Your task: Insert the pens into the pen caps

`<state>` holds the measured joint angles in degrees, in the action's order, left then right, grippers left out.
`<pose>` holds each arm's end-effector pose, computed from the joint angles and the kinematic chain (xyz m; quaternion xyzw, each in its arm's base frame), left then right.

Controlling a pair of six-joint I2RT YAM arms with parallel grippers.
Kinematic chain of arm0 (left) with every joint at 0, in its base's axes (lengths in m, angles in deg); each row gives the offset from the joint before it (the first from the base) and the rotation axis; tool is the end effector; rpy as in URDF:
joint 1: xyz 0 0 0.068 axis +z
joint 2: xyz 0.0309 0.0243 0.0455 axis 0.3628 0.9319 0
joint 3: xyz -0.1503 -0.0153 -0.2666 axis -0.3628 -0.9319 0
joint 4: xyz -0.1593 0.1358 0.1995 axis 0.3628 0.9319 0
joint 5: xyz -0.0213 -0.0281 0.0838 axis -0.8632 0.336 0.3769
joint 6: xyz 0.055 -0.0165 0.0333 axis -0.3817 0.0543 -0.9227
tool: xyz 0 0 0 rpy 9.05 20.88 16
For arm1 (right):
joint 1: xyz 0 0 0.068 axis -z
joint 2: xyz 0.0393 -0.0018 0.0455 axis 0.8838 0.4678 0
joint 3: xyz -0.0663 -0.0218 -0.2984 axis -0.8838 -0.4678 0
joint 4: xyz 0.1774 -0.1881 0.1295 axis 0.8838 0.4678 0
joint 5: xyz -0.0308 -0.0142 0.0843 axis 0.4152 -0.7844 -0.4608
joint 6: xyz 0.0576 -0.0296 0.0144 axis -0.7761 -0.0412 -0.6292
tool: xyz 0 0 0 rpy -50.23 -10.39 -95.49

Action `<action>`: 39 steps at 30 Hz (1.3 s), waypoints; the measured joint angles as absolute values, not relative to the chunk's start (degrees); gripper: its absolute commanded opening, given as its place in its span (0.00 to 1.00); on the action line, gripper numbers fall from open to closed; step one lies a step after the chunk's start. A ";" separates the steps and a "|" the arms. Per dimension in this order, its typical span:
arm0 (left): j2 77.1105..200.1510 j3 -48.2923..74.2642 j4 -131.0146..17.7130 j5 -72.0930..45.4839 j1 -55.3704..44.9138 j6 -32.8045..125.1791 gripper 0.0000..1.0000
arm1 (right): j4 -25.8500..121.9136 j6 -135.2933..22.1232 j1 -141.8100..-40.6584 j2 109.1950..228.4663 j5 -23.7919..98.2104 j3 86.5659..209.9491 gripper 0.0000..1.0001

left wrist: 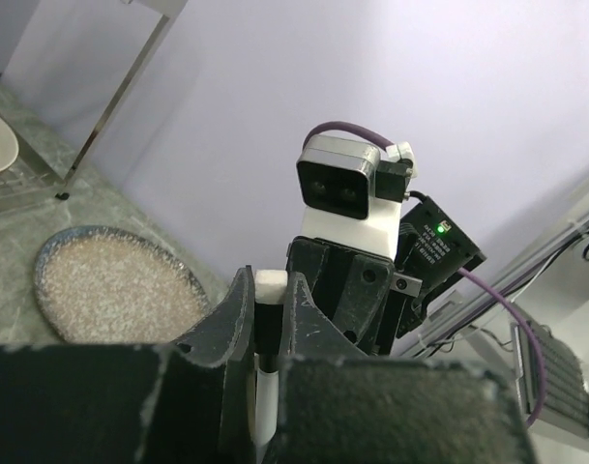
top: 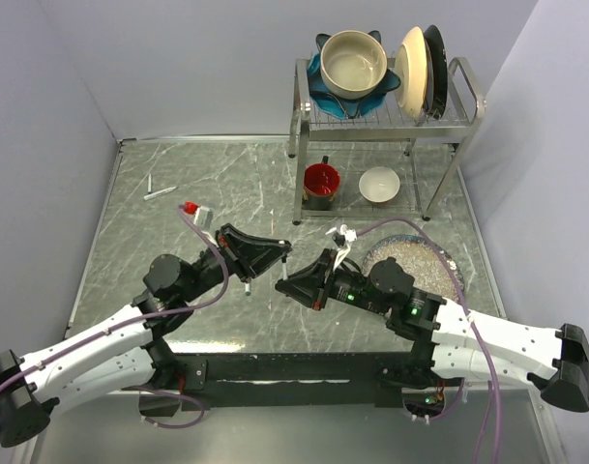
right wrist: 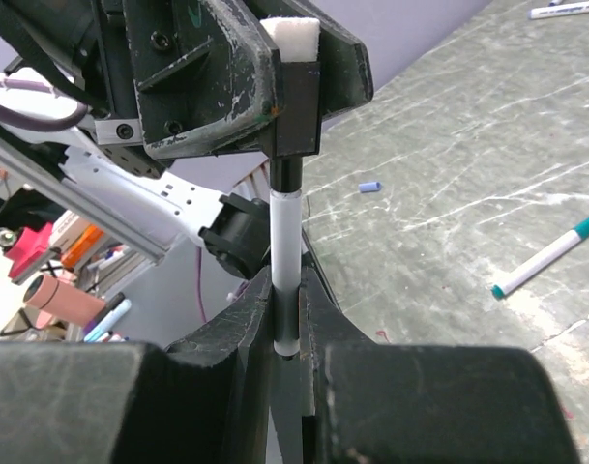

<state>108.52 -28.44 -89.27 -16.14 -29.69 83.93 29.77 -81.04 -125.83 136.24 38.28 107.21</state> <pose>0.1233 -0.1684 0.3582 0.0874 0.5685 -0.6619 0.4806 0.0958 0.2078 0.3377 -0.2308 0.6435 0.5637 0.4635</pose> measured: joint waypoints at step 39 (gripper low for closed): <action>116.30 -38.26 -121.33 -1.51 -29.82 87.82 0.01 | 38.88 -80.03 -104.98 151.23 0.86 125.46 0.00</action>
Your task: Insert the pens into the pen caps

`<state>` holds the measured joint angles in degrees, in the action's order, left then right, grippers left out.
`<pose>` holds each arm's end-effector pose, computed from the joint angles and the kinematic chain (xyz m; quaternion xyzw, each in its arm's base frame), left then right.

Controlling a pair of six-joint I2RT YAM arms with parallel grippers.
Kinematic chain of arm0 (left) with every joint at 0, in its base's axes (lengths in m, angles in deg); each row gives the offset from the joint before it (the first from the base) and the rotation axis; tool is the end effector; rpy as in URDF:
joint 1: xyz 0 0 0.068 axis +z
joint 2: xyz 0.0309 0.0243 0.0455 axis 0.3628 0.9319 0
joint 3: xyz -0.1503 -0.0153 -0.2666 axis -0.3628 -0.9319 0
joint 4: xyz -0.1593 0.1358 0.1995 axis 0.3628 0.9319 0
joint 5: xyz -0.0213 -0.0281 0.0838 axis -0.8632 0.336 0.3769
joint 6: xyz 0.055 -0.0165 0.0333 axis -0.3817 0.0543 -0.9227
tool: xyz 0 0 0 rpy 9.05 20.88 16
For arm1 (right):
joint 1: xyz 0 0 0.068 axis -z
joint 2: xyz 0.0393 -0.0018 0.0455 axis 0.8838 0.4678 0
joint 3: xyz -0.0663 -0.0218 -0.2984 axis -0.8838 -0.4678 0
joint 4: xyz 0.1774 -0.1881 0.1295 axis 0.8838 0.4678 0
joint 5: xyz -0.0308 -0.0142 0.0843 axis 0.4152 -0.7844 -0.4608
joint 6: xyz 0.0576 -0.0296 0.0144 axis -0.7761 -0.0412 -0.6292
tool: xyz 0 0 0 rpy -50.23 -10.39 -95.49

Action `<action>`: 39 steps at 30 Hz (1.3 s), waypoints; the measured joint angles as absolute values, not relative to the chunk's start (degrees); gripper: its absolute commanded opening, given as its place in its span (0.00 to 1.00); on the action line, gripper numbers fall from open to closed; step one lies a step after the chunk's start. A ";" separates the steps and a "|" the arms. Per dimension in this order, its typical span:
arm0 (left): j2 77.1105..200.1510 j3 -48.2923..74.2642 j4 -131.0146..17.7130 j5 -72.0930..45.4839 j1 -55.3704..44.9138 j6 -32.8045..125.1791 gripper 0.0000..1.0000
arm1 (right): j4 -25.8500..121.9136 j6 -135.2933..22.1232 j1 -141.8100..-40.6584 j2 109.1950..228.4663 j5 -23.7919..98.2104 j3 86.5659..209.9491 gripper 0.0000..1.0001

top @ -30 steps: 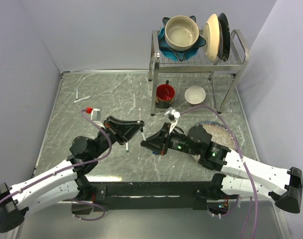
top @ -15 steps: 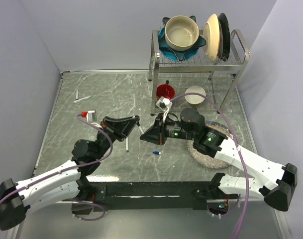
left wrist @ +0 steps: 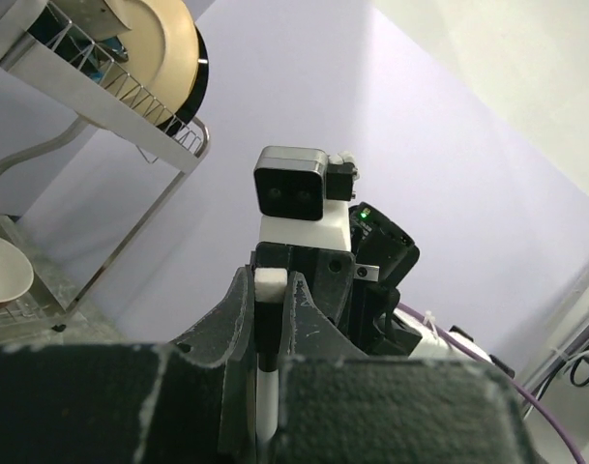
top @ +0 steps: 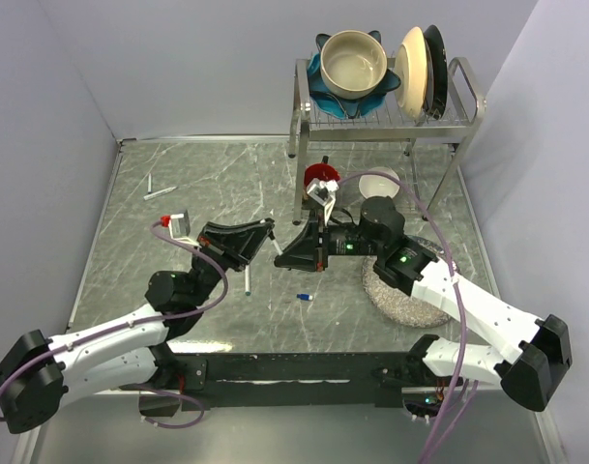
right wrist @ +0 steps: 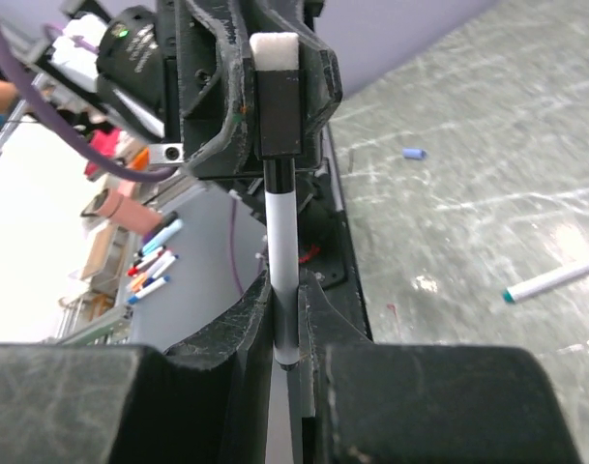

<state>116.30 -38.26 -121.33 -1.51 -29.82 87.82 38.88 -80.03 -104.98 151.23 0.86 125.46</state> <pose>0.1336 -0.1606 0.3289 -0.0359 0.4638 -0.6901 0.5544 0.1797 0.2167 0.3849 -0.3317 0.6349 0.6000 0.3563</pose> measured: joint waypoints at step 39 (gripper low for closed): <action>147.71 -4.81 -41.14 11.36 -26.45 76.06 0.09 | 46.18 -78.76 -101.33 117.57 19.73 101.53 0.97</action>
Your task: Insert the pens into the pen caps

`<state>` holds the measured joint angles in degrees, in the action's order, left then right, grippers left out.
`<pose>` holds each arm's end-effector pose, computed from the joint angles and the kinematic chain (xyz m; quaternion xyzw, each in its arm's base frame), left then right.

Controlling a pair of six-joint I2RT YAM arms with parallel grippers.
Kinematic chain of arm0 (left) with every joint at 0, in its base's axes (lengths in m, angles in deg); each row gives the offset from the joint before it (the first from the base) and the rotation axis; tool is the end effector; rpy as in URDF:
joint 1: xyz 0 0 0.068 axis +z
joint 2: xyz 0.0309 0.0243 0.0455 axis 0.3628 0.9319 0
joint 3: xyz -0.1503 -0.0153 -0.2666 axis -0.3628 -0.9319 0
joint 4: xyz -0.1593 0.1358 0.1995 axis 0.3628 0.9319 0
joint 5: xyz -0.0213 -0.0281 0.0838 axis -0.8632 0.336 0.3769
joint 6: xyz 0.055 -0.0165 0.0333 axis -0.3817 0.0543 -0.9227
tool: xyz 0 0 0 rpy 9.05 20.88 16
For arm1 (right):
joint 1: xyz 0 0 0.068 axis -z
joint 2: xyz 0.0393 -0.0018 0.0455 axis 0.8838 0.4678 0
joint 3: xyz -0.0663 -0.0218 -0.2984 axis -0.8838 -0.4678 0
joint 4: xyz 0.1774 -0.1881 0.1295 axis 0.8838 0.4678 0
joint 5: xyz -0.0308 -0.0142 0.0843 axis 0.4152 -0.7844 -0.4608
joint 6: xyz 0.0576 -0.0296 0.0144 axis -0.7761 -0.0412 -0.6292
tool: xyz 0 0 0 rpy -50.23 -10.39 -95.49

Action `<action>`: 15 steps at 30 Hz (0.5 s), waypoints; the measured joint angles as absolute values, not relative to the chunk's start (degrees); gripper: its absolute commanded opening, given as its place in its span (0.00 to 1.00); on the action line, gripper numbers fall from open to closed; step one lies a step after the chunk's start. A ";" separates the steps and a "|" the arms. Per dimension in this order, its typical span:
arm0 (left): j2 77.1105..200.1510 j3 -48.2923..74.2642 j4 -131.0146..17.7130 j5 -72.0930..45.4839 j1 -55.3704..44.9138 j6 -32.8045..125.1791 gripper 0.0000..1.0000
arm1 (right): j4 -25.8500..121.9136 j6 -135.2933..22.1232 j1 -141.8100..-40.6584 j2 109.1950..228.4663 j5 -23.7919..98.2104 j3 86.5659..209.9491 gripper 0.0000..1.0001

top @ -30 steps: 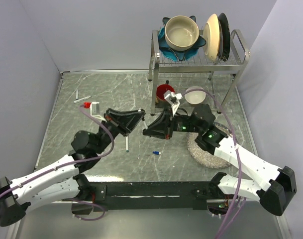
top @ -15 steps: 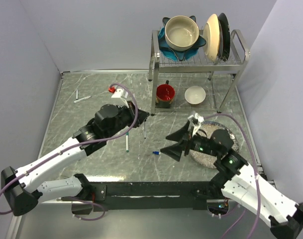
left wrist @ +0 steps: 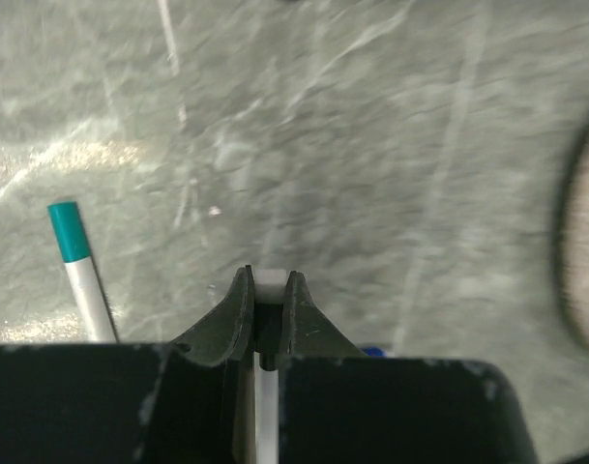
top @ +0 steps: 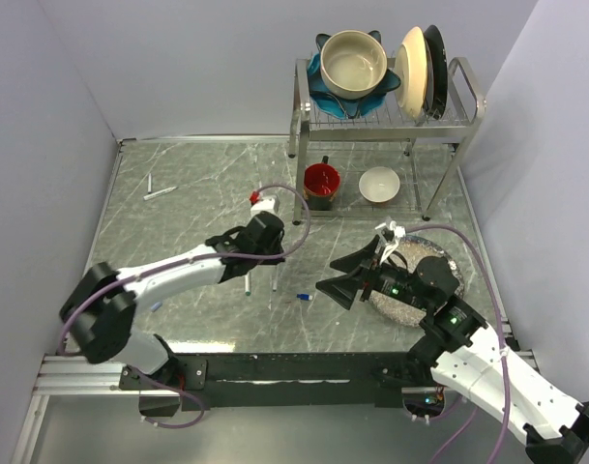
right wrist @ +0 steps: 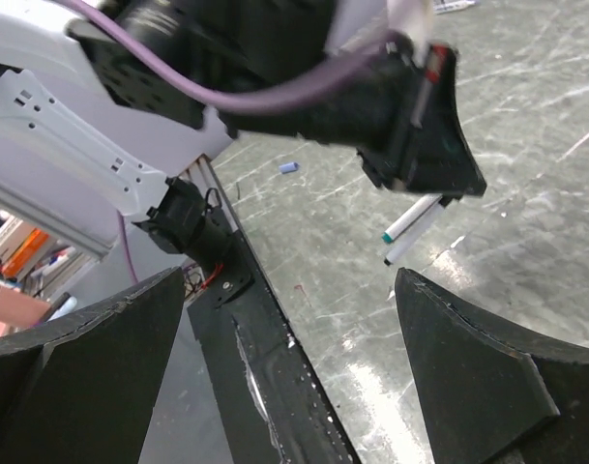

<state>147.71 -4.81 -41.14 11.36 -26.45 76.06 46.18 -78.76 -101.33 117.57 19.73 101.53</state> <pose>0.2457 -0.2483 0.2393 -0.0064 0.9112 -0.1808 0.3702 0.1081 0.1171 0.3183 -0.2150 0.6716 0.5151 0.4873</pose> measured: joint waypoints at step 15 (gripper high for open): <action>162.09 -3.11 -38.69 14.66 -25.34 80.23 0.22 | 46.16 -79.31 -101.33 116.04 21.58 101.18 0.97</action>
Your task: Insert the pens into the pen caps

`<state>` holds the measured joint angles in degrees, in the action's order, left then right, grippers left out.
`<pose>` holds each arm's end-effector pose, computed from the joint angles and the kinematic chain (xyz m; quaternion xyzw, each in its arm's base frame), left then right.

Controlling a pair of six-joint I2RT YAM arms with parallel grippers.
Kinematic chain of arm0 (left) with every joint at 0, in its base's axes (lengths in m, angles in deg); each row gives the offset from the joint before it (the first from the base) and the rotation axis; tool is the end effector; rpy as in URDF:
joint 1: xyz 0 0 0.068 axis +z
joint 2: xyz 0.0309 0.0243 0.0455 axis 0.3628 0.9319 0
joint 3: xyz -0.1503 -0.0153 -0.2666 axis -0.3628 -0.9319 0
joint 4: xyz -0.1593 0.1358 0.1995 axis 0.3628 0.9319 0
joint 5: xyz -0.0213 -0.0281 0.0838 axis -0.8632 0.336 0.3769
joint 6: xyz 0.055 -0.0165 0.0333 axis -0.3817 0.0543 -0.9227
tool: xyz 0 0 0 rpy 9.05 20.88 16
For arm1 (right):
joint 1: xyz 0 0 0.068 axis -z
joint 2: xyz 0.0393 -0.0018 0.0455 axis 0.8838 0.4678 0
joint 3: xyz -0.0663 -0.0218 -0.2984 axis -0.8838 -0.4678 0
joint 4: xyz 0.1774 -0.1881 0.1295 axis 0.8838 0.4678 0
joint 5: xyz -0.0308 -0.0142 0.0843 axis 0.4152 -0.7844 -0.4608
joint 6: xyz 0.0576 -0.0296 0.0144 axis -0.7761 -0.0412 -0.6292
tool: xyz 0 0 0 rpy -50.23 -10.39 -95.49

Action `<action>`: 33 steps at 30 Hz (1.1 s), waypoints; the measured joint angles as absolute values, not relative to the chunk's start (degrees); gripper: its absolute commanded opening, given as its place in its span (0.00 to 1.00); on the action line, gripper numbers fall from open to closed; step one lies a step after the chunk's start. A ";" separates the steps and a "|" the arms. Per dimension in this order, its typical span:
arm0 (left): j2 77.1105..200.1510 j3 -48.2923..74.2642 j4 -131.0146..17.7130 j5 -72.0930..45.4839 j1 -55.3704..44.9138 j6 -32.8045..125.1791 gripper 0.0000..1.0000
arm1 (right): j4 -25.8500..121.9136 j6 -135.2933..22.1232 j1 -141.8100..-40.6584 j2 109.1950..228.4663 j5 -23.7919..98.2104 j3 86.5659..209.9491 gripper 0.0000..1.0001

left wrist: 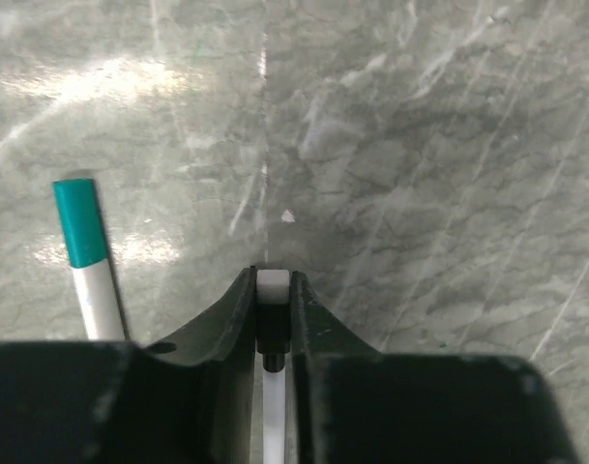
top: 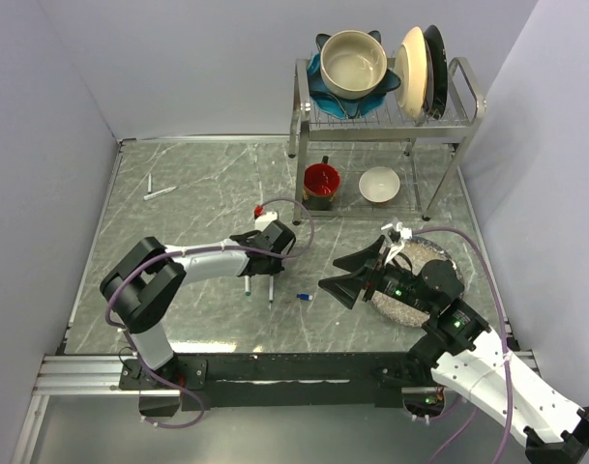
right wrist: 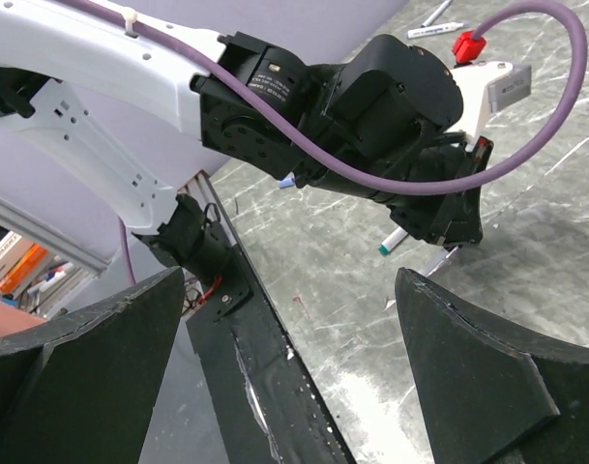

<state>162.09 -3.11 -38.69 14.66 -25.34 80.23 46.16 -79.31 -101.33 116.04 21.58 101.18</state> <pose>0.2686 -0.2585 0.1607 -0.0380 0.9490 -0.0776 0.3032 0.1056 0.1131 0.3196 -0.2016 0.6685 0.5124 0.4998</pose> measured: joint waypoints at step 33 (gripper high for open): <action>146.75 7.97 -28.77 9.24 11.80 75.78 0.71 | 47.93 -78.92 -101.33 104.26 22.30 98.88 0.97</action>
<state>146.75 7.97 -28.77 9.24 11.80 75.78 47.93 -78.92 -101.33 104.26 22.30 98.88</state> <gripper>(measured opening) 0.704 0.971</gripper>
